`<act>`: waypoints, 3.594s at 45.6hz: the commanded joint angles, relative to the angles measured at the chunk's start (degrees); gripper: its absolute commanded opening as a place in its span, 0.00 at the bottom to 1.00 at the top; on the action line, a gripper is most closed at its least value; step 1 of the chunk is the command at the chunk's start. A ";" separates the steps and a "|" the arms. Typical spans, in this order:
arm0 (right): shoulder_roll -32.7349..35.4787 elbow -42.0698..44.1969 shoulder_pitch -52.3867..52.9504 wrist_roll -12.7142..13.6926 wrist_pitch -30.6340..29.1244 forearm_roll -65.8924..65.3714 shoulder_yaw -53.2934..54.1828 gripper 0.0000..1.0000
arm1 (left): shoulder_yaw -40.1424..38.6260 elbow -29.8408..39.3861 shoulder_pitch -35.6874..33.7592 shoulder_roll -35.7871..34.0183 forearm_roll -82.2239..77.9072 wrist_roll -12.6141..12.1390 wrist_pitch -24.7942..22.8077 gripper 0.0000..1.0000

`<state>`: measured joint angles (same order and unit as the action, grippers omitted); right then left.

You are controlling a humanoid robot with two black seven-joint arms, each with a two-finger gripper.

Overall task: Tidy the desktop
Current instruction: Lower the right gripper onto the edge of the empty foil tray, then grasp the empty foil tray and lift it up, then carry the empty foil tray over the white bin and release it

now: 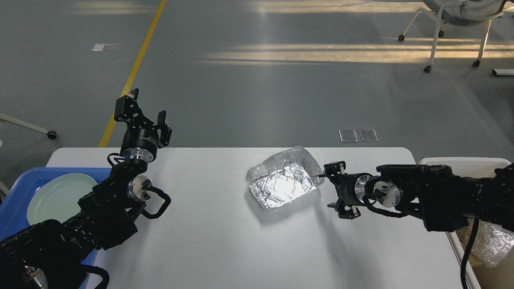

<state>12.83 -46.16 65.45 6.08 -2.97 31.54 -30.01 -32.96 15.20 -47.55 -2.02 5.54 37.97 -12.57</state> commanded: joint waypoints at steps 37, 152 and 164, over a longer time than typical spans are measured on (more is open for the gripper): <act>-10.11 13.20 -4.89 2.19 0.25 -14.22 -1.01 0.00 | 0.00 0.00 0.00 0.00 0.00 0.00 0.00 1.00; 32.26 3.18 14.54 1.57 -25.34 -76.27 -14.89 0.00 | 0.00 0.00 0.00 0.00 0.00 0.00 0.00 1.00; 28.83 9.25 10.41 1.39 -9.78 -76.45 -29.31 0.29 | 0.00 0.00 0.00 0.00 0.00 0.00 0.00 1.00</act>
<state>43.47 -38.86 77.89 7.41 -19.46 -44.88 -54.62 -32.96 15.21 -47.55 -2.02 5.53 37.97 -12.57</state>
